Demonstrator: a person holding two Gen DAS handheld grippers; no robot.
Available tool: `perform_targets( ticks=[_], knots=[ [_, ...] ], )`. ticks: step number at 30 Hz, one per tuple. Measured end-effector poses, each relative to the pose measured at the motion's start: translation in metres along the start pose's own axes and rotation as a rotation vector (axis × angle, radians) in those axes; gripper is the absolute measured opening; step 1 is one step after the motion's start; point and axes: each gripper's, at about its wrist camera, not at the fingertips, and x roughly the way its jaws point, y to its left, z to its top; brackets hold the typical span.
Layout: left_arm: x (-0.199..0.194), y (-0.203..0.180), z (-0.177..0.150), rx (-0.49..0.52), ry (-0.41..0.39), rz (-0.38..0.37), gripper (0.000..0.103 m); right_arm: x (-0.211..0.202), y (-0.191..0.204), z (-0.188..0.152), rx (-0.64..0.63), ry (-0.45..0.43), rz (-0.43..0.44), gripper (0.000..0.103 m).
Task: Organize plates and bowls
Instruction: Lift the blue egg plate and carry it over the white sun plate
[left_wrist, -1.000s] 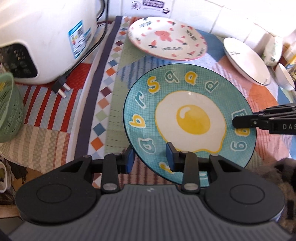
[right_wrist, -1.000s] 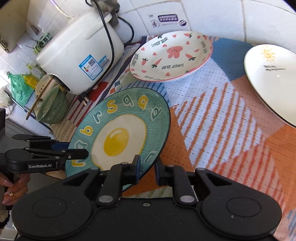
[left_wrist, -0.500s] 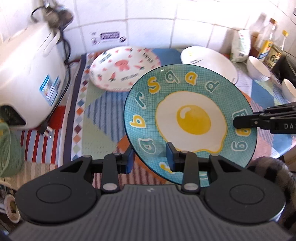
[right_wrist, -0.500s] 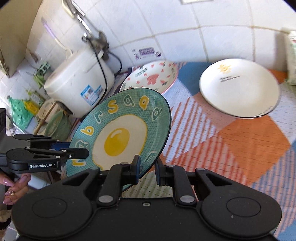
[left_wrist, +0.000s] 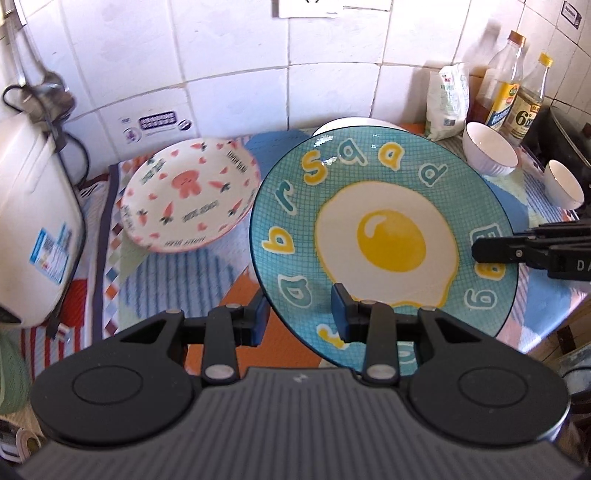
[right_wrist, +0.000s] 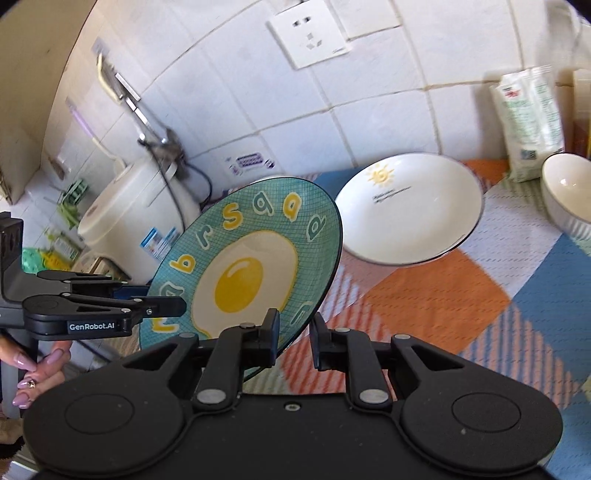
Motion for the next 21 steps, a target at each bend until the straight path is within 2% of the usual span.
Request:
perform_targets(
  ticks=[8, 13, 21],
  knots=[
    [0.045, -0.020, 0.044, 0.028, 0.005, -0.002, 0.034, 0.008, -0.042, 0.018, 0.030, -0.049, -0.018, 0.022],
    [0.074, -0.031, 0.067, 0.081, 0.028, -0.012, 0.034, 0.018, -0.066, 0.028, 0.051, -0.045, -0.041, 0.022],
    [0.119, -0.039, 0.098, 0.076, 0.072, -0.036, 0.034, 0.030, -0.101, 0.040, 0.107, -0.057, -0.064, 0.022]
  ],
)
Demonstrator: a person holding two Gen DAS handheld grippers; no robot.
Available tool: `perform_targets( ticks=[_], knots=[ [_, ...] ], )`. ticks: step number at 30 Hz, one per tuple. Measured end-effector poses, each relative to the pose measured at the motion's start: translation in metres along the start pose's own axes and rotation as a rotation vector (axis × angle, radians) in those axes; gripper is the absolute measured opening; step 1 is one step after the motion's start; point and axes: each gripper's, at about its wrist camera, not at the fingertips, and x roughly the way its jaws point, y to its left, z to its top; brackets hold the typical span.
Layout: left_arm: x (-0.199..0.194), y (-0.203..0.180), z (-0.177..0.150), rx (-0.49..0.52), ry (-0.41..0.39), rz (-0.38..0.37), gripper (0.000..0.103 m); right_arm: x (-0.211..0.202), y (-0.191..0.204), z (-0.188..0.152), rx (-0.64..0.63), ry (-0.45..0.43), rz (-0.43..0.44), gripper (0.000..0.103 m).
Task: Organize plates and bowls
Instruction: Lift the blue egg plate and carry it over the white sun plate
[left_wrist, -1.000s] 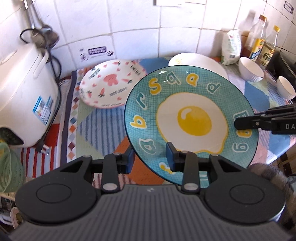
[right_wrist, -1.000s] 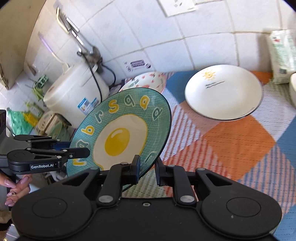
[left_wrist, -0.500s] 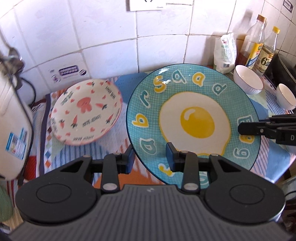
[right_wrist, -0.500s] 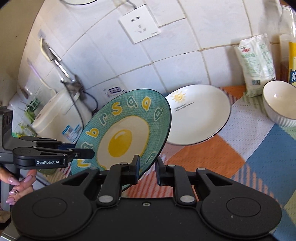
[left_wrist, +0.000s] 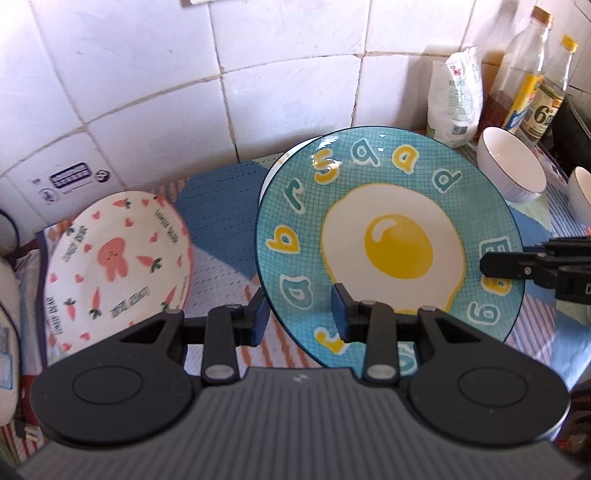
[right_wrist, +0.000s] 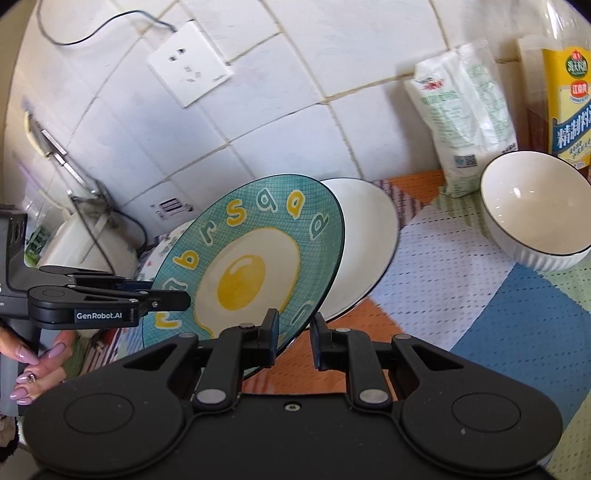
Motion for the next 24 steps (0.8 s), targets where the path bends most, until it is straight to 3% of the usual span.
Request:
perform_targets(
  ticks=[5, 16, 20, 24],
  knots=[
    [0.033, 0.005, 0.024, -0.048, 0.108, -0.058, 0.034, 0.007, -0.012, 0.005, 0.032, -0.002, -0.045, 0.022],
    [0.057, -0.005, 0.039, -0.014, 0.178, 0.006, 0.034, 0.025, -0.022, 0.009, 0.067, 0.021, -0.097, 0.022],
    [0.061, -0.004, 0.038, 0.004, 0.174, 0.045, 0.034, 0.020, 0.018, 0.008, -0.093, -0.008, -0.237, 0.022],
    [0.064, 0.000, 0.039, 0.003, 0.187, 0.048, 0.034, 0.026, 0.018, 0.012, -0.077, -0.003, -0.244, 0.022]
  ],
)
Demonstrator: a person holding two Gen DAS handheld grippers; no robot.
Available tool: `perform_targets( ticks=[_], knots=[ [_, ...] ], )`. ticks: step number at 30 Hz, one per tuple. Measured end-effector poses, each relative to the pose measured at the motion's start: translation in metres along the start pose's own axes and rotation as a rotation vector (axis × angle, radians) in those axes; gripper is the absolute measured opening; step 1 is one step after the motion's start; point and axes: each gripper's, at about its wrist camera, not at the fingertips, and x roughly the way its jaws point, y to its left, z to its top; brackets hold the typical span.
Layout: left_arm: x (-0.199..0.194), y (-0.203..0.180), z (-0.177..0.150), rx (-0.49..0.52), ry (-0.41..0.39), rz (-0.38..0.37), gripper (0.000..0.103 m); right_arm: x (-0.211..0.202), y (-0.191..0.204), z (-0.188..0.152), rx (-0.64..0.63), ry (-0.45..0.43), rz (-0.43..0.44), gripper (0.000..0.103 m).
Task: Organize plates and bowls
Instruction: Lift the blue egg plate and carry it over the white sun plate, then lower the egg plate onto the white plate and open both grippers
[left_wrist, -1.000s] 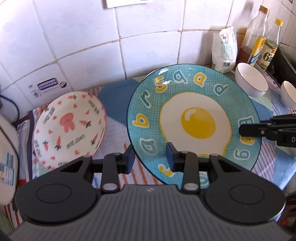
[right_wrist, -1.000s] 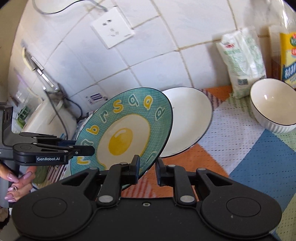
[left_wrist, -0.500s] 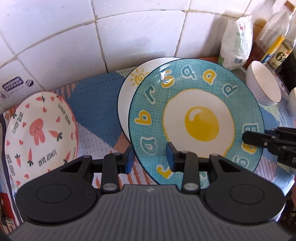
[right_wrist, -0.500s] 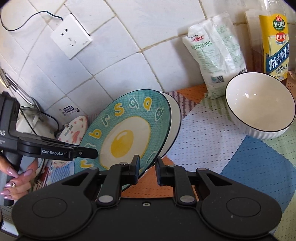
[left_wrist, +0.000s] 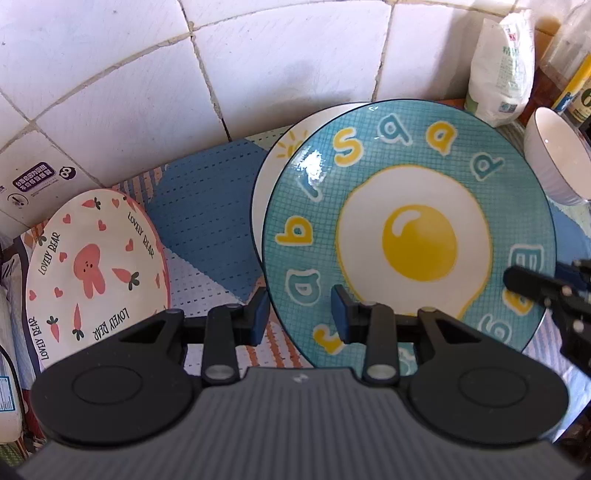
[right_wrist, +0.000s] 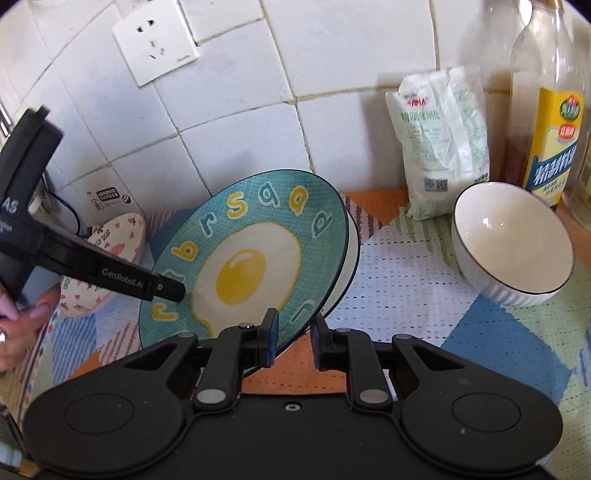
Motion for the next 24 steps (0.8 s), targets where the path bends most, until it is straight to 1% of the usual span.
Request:
perform_targets(
  ticks=[2, 4, 7, 9, 12, 15, 17, 18, 22, 24],
  knots=[
    [0.002, -0.002, 0.001, 0.016, 0.004, 0.008, 0.034, 0.006, 0.001, 0.002, 0.008, 0.008, -0.019, 0.022],
    [0.005, -0.001, 0.002, 0.011, 0.003, 0.017, 0.034, 0.012, 0.003, 0.002, 0.002, 0.014, -0.049, 0.023],
    [0.007, -0.003, 0.003, 0.008, -0.001, 0.040, 0.034, 0.018, 0.005, 0.000, -0.041, 0.012, -0.077, 0.025],
    [0.008, -0.007, 0.003, 0.007, -0.007, 0.052, 0.034, 0.023, 0.005, -0.001, -0.041, 0.016, -0.093, 0.026],
    [0.009, -0.007, 0.004, 0.004, -0.014, 0.066, 0.034, 0.024, 0.011, -0.003, -0.099, -0.010, -0.137, 0.026],
    [0.008, -0.005, 0.002, -0.017, -0.025, 0.069, 0.034, 0.026, 0.022, -0.007, -0.170, -0.030, -0.186, 0.031],
    [0.005, -0.003, -0.001, -0.063, -0.012, 0.042, 0.034, 0.028, 0.026, -0.011, -0.193, -0.028, -0.197, 0.034],
    [0.004, -0.004, -0.002, -0.074, -0.013, 0.033, 0.034, 0.029, 0.026, -0.012, -0.199, -0.037, -0.205, 0.034],
    [0.002, -0.011, -0.009, -0.070, -0.051, 0.053, 0.034, 0.036, 0.021, -0.011, -0.158, -0.049, -0.236, 0.035],
    [0.000, -0.013, -0.013, -0.079, -0.057, 0.048, 0.033, 0.038, 0.025, -0.014, -0.187, -0.064, -0.259, 0.035]
  ],
)
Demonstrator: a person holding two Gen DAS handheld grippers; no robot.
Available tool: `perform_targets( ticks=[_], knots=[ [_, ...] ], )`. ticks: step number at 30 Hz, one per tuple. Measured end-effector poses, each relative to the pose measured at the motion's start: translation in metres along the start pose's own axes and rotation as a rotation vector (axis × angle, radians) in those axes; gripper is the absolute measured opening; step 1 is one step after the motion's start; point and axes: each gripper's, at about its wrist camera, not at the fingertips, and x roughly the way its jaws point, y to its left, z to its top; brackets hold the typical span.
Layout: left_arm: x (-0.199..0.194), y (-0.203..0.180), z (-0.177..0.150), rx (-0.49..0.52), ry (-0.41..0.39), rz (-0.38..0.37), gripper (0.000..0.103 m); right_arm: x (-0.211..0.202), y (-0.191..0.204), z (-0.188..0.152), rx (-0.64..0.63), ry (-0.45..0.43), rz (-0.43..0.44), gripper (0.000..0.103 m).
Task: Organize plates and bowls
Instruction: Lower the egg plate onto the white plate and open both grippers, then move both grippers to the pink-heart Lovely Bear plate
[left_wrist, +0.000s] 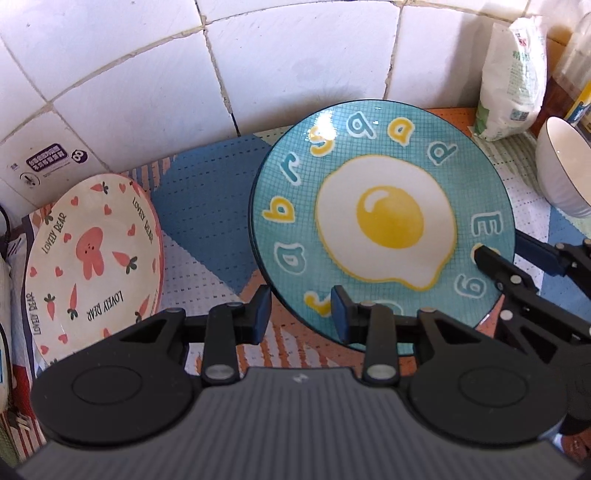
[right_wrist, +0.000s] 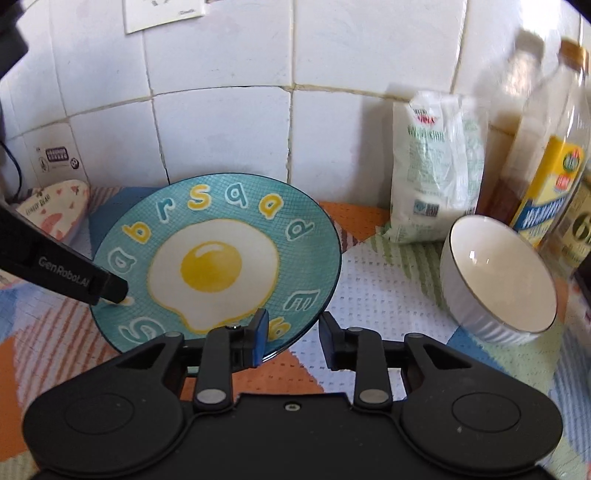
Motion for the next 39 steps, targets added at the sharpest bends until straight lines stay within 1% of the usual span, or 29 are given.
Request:
perform_targets(
  ticks=[3, 5, 7, 11, 17, 19, 20, 22, 26, 29, 32, 36, 39],
  knots=[
    [-0.009, 0.001, -0.007, -0.011, -0.015, -0.009, 0.033, -0.005, -0.002, -0.006, 0.013, -0.025, 0.010, 0.035],
    [-0.019, 0.003, -0.012, -0.001, -0.039, 0.002, 0.033, -0.013, -0.004, -0.008, 0.022, -0.036, 0.018, 0.034],
    [-0.029, 0.005, -0.017, 0.005, -0.059, 0.012, 0.033, -0.027, -0.004, -0.011, 0.017, -0.067, 0.005, 0.034],
    [-0.051, 0.011, -0.031, 0.009, -0.073, -0.009, 0.033, -0.062, -0.008, -0.015, 0.009, -0.144, 0.052, 0.034],
    [-0.087, 0.009, -0.062, 0.059, -0.081, 0.002, 0.033, -0.110, -0.002, -0.019, 0.009, -0.205, 0.092, 0.035],
    [-0.101, 0.011, -0.072, 0.062, -0.085, -0.002, 0.033, -0.124, 0.002, -0.021, -0.001, -0.224, 0.112, 0.036],
    [-0.108, 0.014, -0.079, 0.061, -0.092, -0.002, 0.033, -0.130, 0.004, -0.021, -0.006, -0.231, 0.116, 0.039],
    [-0.120, 0.020, -0.092, 0.052, -0.091, 0.001, 0.033, -0.142, 0.008, -0.023, -0.015, -0.246, 0.118, 0.040],
    [-0.138, 0.034, -0.116, 0.041, -0.086, 0.009, 0.033, -0.163, 0.013, -0.025, 0.008, -0.258, 0.168, 0.040],
    [-0.151, 0.046, -0.132, 0.021, -0.098, 0.018, 0.033, -0.176, 0.019, -0.029, 0.023, -0.250, 0.194, 0.045],
    [-0.161, 0.057, -0.145, 0.026, -0.119, 0.056, 0.033, -0.187, 0.026, -0.033, 0.046, -0.239, 0.251, 0.049],
    [-0.165, 0.066, -0.160, 0.058, -0.125, 0.112, 0.035, -0.192, 0.041, -0.036, 0.031, -0.217, 0.291, 0.052],
    [-0.160, 0.077, -0.172, 0.058, -0.108, 0.122, 0.036, -0.195, 0.054, -0.037, 0.009, -0.208, 0.315, 0.053]
  ],
)
